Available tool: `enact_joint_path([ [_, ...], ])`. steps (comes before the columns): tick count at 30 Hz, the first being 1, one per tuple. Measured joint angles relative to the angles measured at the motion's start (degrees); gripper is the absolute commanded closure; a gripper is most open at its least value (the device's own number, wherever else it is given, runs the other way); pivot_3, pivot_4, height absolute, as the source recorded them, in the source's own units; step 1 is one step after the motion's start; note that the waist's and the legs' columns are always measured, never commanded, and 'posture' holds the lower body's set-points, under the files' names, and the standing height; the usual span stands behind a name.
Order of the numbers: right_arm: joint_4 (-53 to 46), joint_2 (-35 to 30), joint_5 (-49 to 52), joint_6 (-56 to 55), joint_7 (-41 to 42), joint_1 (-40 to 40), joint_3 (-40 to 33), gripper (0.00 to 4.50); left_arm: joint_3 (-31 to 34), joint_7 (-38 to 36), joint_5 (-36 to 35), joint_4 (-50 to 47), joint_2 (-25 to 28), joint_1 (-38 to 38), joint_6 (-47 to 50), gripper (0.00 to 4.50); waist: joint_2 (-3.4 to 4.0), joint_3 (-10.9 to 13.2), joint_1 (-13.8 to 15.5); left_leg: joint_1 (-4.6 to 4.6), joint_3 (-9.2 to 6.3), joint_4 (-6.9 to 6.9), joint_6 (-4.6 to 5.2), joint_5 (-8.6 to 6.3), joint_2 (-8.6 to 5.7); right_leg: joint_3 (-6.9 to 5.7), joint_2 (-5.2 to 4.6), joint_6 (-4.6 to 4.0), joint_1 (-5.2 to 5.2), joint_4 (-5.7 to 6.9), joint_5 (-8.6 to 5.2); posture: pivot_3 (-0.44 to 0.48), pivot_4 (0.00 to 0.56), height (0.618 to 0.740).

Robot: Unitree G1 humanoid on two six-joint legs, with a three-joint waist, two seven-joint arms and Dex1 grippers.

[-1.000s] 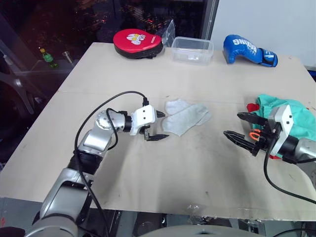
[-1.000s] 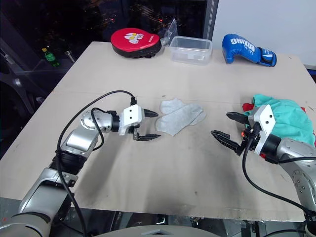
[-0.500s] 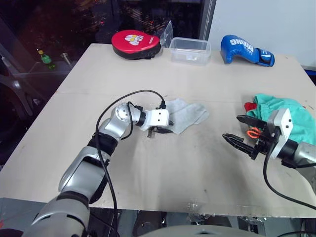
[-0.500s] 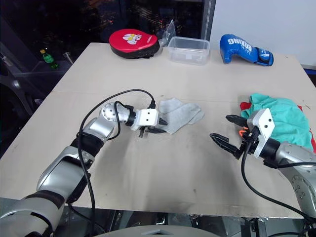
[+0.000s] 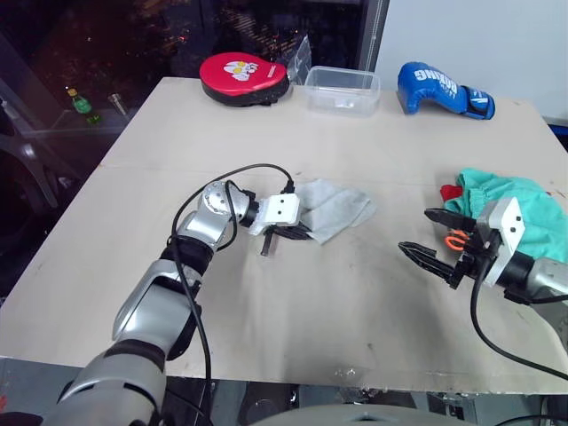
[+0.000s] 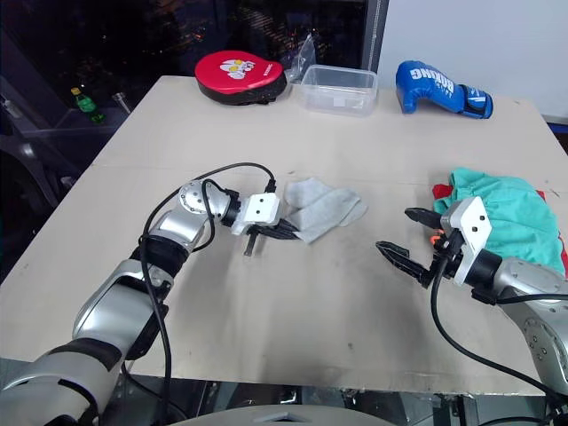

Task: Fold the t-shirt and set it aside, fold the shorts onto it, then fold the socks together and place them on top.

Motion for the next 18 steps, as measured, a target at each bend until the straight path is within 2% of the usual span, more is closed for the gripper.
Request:
enact_joint_path([
  [2, 0.0, -0.3, 0.7, 0.4, 0.4, -0.4, -0.2, 0.0, 0.0, -3.6, -5.3, -7.2, 2.3, 1.0, 6.5, 4.42, 0.0, 0.0, 0.0, -0.01, -0.01, -0.01, -0.1, 0.05, 0.03, 0.01, 0.01, 0.01, 0.0, -0.02, 0.0, 0.0, 0.15, 0.74],
  [3, 0.1, -0.7, 1.7, 1.0, 0.7, -0.2, -0.6, 0.0, 0.1, -5.5, -11.7, -14.3, 5.4, 1.7, 14.5, 4.42, 0.0, 0.0, -0.1, 0.02, 0.0, -0.02, -0.11, 0.06, 0.08, 0.04, 0.03, 0.01, 0.0, -0.01, 0.0, 0.0, 0.15, 0.74],
  [5, 0.1, -1.0, 2.4, 1.6, 0.9, -0.1, -0.9, 0.0, 2.3, -6.3, -18.3, -20.7, 7.1, 1.6, 24.7, 4.42, 0.01, 0.0, -0.1, 0.06, -0.01, -0.02, -0.11, 0.06, 0.08, 0.03, 0.04, 0.01, 0.02, 0.0, -0.01, 0.0, 0.15, 0.74],
  [9, 0.1, -1.4, 3.5, 2.1, 0.9, -0.1, -1.4, 0.0, 4.6, -6.7, -26.7, -25.1, 9.9, 1.0, 41.1, 4.42, 0.02, 0.0, 0.0, 0.08, -0.03, -0.01, 0.07, -0.05, 0.05, 0.04, 0.05, 0.02, 0.03, 0.02, -0.01, 0.0, 0.15, 0.74],
  [13, 0.2, -1.7, 3.5, 2.2, 0.9, 0.0, -1.8, 0.0, 5.7, -1.7, -24.4, -18.3, 8.4, -1.0, 45.1, 4.42, 0.01, 0.0, 0.2, 0.08, -0.07, 0.01, 0.07, -0.04, -0.15, 0.02, 0.07, 0.02, 0.04, 0.03, -0.01, 0.0, 0.15, 0.74],
  [18, 0.1, -1.7, 3.7, 2.9, 0.7, -0.3, -1.7, 0.0, 3.4, 8.6, -12.9, -1.2, 5.7, -4.0, 40.1, 4.42, -0.06, 0.1, 0.1, 0.04, -0.07, -0.01, 0.01, -0.01, -0.26, 0.03, 0.06, 0.02, 0.03, 0.01, -0.01, 0.0, 0.15, 0.74],
])
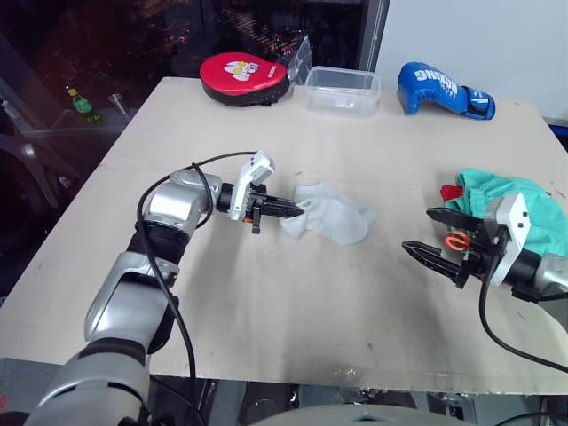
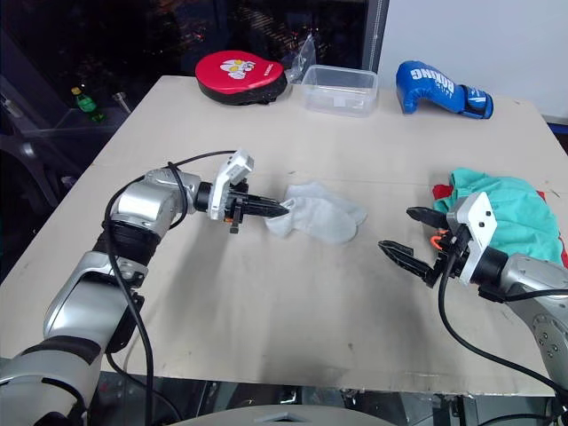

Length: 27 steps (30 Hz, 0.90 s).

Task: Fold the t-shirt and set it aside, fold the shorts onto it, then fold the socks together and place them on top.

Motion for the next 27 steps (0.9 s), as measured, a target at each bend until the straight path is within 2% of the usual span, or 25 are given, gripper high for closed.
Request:
enact_joint_path([
  [3, -0.1, 0.2, -0.2, 1.3, -1.0, -0.6, 2.2, 0.0, 0.2, 4.2, 4.5, 8.5, -1.3, -2.4, -3.3, 4.42, -0.13, 0.1, 0.0, -0.02, 0.0, -0.01, -0.01, 0.0, 0.03, -0.02, 0.0, 0.0, -0.01, -0.02, 0.0, 0.0, 0.15, 0.74],
  [6, -0.2, 1.8, -0.3, 2.8, -3.0, -2.2, 5.0, 0.0, 0.5, 4.7, 6.3, 11.1, -2.0, -3.3, -5.1, 4.42, -0.14, 0.1, 0.0, -0.04, 0.01, -0.01, -0.11, 0.06, 0.05, -0.02, -0.03, 0.0, -0.02, -0.02, 0.0, 0.0, 0.15, 0.74],
  [11, 4.0, 8.9, -0.5, 9.2, -11.1, -6.8, 10.7, 0.0, 1.1, 3.6, 7.9, 11.6, -2.9, -3.3, -6.7, 4.42, -0.21, 0.1, 0.0, -0.03, 0.02, 0.0, -0.12, 0.07, 0.1, -0.02, -0.07, -0.01, -0.02, 0.01, 0.0, 0.0, 0.15, 0.74],
  [17, 10.9, 19.9, 0.8, 13.7, -17.5, -15.6, 12.7, 0.0, 2.7, 3.6, 9.5, 13.5, -3.2, -3.2, -8.9, 4.42, -0.21, 0.1, -0.3, -0.02, 0.03, -0.01, -0.13, 0.08, 0.09, -0.02, -0.03, -0.01, -0.03, 0.05, 0.01, 0.0, 0.15, 0.74],
  [27, 28.1, 25.9, -2.8, 11.5, -16.8, -26.1, 14.7, 0.0, 4.3, 3.5, 10.3, 13.7, -4.4, -2.9, -9.4, 4.42, -0.21, 0.1, -0.2, -0.06, 0.08, -0.01, -0.14, 0.08, 0.04, -0.02, -0.05, 0.0, -0.04, 0.04, 0.01, 0.0, 0.15, 0.74],
])
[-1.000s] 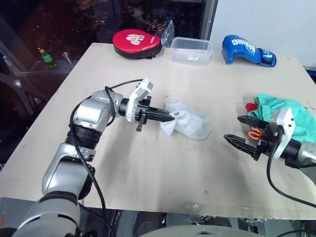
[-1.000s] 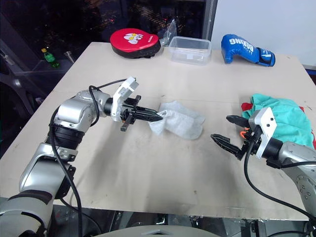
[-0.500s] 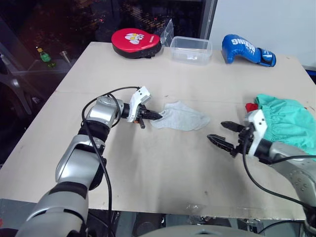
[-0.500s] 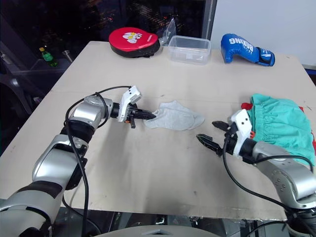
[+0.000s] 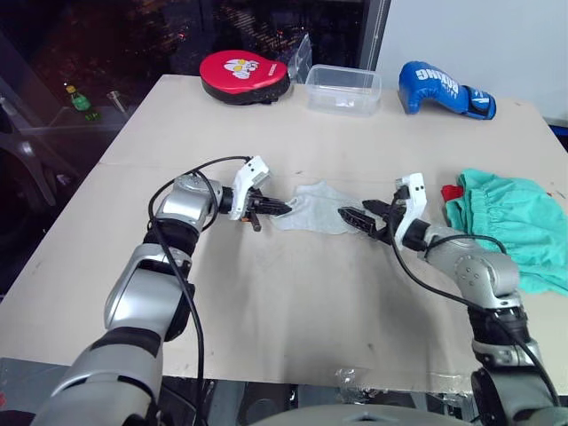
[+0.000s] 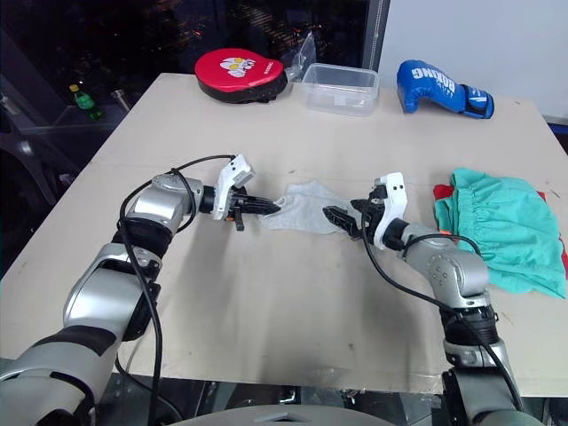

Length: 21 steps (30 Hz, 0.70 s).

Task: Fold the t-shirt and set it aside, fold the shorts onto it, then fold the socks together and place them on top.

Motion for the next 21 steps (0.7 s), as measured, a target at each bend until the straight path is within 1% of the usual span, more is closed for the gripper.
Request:
enact_joint_path([
  [3, 3.2, 0.4, -0.1, 0.2, 0.7, -0.3, 0.0, 0.0, 0.2, -0.1, 0.3, -0.1, 0.0, 0.4, 0.0, 4.42, 0.0, 0.0, -0.1, 0.0, 0.0, -0.01, -0.01, 0.0, 0.0, 0.0, 0.0, 0.0, 0.0, 0.0, 0.0, 0.0, 0.15, 0.74],
  [11, 2.9, 0.4, 0.9, 4.0, 2.8, -0.1, -0.1, 0.0, 0.3, -0.1, 0.5, -0.1, 0.0, 0.6, -0.1, 4.42, 0.01, 0.0, -0.7, 0.01, -0.02, -0.01, -0.01, 0.0, 0.06, -0.02, 0.0, 0.0, 0.0, 0.02, 0.0, 0.0, 0.15, 0.74],
  [12, 2.5, 0.5, 1.4, 4.3, 2.9, 0.1, -0.2, 0.26, 0.3, -0.1, 0.6, -0.1, 0.0, 0.6, -0.1, 4.48, 0.01, 0.0, -0.8, 0.01, -0.02, -0.02, -0.01, 0.0, 0.06, -0.02, 0.0, 0.0, 0.0, 0.02, 0.0, 0.0, 0.15, 0.74],
  [13, 2.1, 1.5, 2.6, 5.3, 3.0, 0.3, -0.8, 0.65, 0.3, -0.1, 0.8, -0.1, 0.0, 0.6, -0.1, 4.5, 0.01, 0.0, -1.1, 0.01, -0.03, -0.02, -0.01, 0.0, 0.07, -0.02, 0.0, 0.0, 0.0, 0.03, 0.0, 0.0, 0.15, 0.74],
  [14, 2.0, 1.5, 2.6, 5.3, 3.0, 0.3, -0.8, 0.75, 0.3, -0.1, 0.8, -0.1, 0.0, 0.6, -0.1, 4.5, 0.01, 0.0, -1.2, 0.01, -0.03, -0.02, -0.01, 0.01, 0.07, -0.02, 0.0, 0.0, 0.0, 0.03, 0.0, 0.0, 0.15, 0.74],
  [15, 1.5, 1.6, 3.1, 6.1, 3.0, 0.3, -1.1, 1.04, 0.3, -0.1, 0.9, -0.1, 0.0, 0.6, -0.2, 4.5, 0.01, 0.0, -1.3, 0.01, -0.03, -0.02, -0.02, 0.01, 0.08, -0.02, 0.0, 0.0, -0.01, 0.04, 0.0, 0.0, 0.15, 0.74],
  [16, 1.4, 1.6, 3.1, 6.3, 3.0, 0.3, -1.2, 1.52, 0.3, -0.1, 0.9, -0.1, 0.0, 0.6, -0.2, 4.5, 0.01, 0.0, -1.3, 0.02, -0.03, -0.02, -0.02, 0.01, 0.08, -0.02, 0.0, 0.0, -0.01, 0.04, 0.0, 0.0, 0.15, 0.74],
  [18, 1.2, 1.9, 3.8, 6.4, 2.9, 0.3, -2.1, 2.06, 0.4, 0.0, 1.0, -0.1, 0.0, 0.6, -0.6, 4.5, 0.01, 0.0, -1.3, 0.01, -0.03, -0.02, -0.02, 0.01, 0.11, -0.02, 0.0, 0.0, -0.01, 0.04, 0.0, 0.0, 0.15, 0.74],
  [19, 0.9, 2.1, 4.0, 6.4, 2.9, 0.3, -2.5, 2.43, 0.6, 0.0, 1.0, -0.1, 0.0, 0.6, -0.9, 4.5, 0.01, 0.0, -1.3, 0.01, -0.03, -0.02, -0.02, 0.01, 0.11, -0.02, 0.0, 0.0, -0.01, 0.03, 0.0, 0.0, 0.15, 0.74],
  [21, 0.6, 2.1, 4.4, 6.7, 2.8, 0.4, -2.7, 3.49, 1.3, 0.4, 1.0, 0.2, -0.3, 0.6, -1.7, 4.5, 0.01, 0.0, -1.3, 0.01, -0.02, -0.02, -0.02, 0.01, 0.12, -0.02, -0.01, 0.0, -0.01, 0.03, 0.0, 0.0, 0.15, 0.74],
])
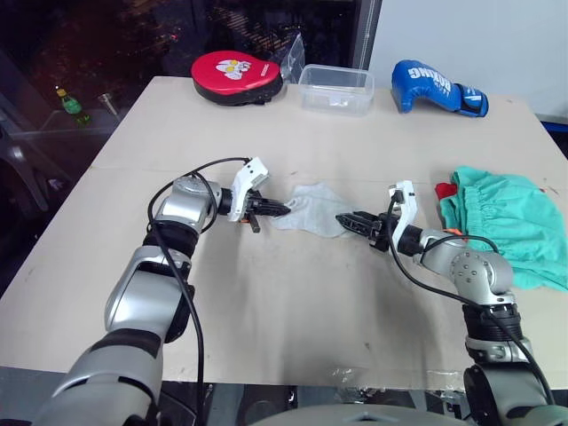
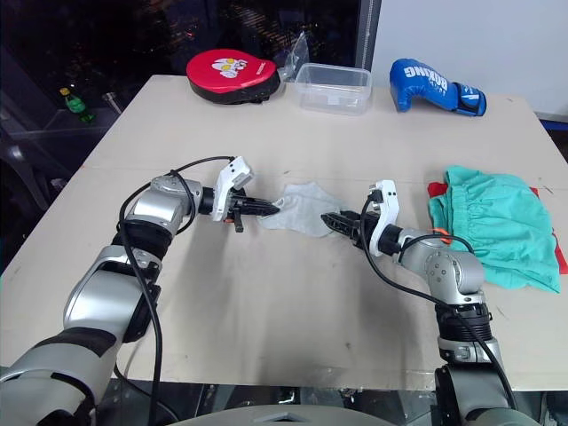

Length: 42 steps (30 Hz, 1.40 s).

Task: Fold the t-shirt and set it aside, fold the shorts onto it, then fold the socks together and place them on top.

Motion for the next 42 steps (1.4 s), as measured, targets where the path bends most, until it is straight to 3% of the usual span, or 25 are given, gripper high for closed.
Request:
enact_joint_path([
  [2, -0.8, 0.0, 0.6, 0.7, -0.6, 0.6, -0.9, 4.39, 1.1, -0.3, -0.1, 0.2, -0.2, -0.2, -1.8, 4.5, 0.0, 0.0, 0.0, 0.0, 0.0, 0.0, 0.0, 0.0, 0.02, 0.0, -0.01, 0.0, 0.0, 0.0, 0.0, 0.0, 0.15, 0.74],
  [3, -1.5, 0.0, 0.7, 1.0, -1.3, 1.1, -1.7, 4.49, 1.4, -1.1, -0.4, 0.4, -0.2, -0.8, -2.3, 4.5, 0.0, 0.0, 0.1, -0.01, 0.0, 0.0, 0.0, 0.0, 0.02, -0.01, -0.01, 0.0, 0.0, 0.0, 0.0, 0.0, 0.15, 0.74],
  [12, -7.5, -0.3, 2.6, 6.4, -7.5, 2.3, -4.8, 4.49, 3.6, -3.3, 0.6, 9.9, -2.5, -14.3, -7.0, 4.5, 0.02, 0.0, 0.0, 0.01, 0.02, -0.03, 0.0, 0.0, -0.14, -0.02, -0.01, 0.0, 0.0, -0.01, 0.0, 0.0, 0.15, 0.74],
  [22, -11.1, 1.3, 3.6, 11.4, -12.4, 4.2, -5.0, 4.49, 0.7, -6.6, 7.4, 22.8, -6.1, -17.3, -10.9, 4.5, 0.01, 0.0, 0.1, -0.08, 0.03, -0.09, -0.01, 0.01, -0.13, -0.01, 0.0, 0.0, -0.11, -0.03, 0.0, 0.0, 0.15, 0.74],
  [29, -13.8, 0.6, 7.2, 13.7, -13.0, 6.0, -7.6, 4.49, 2.2, -6.1, 8.7, 25.2, -8.4, -19.5, -10.6, 4.5, 0.01, 0.0, 0.0, -0.08, 0.01, -0.1, 0.01, 0.0, -0.11, 0.02, -0.02, 0.01, -0.11, -0.03, 0.0, 0.0, 0.15, 0.74],
  [36, -16.3, -1.5, 13.2, 15.8, -11.0, 7.5, -9.4, 4.49, 4.8, -11.5, 8.3, 26.0, -8.2, -20.6, -8.1, 4.5, 0.01, 0.0, -0.1, -0.08, 0.01, -0.11, 0.2, -0.12, -0.08, 0.02, 0.0, 0.0, -0.13, -0.03, 0.0, 0.0, 0.15, 0.74],
  [42, -15.7, -3.4, 13.8, 15.6, -11.0, 8.4, -9.5, 4.49, 5.1, -10.3, 9.7, 26.8, -7.8, -20.6, -7.7, 4.5, 0.0, 0.0, -0.1, -0.07, 0.01, -0.11, 0.21, -0.12, -0.08, 0.03, -0.01, 0.0, -0.13, -0.02, 0.0, 0.0, 0.15, 0.74],
])
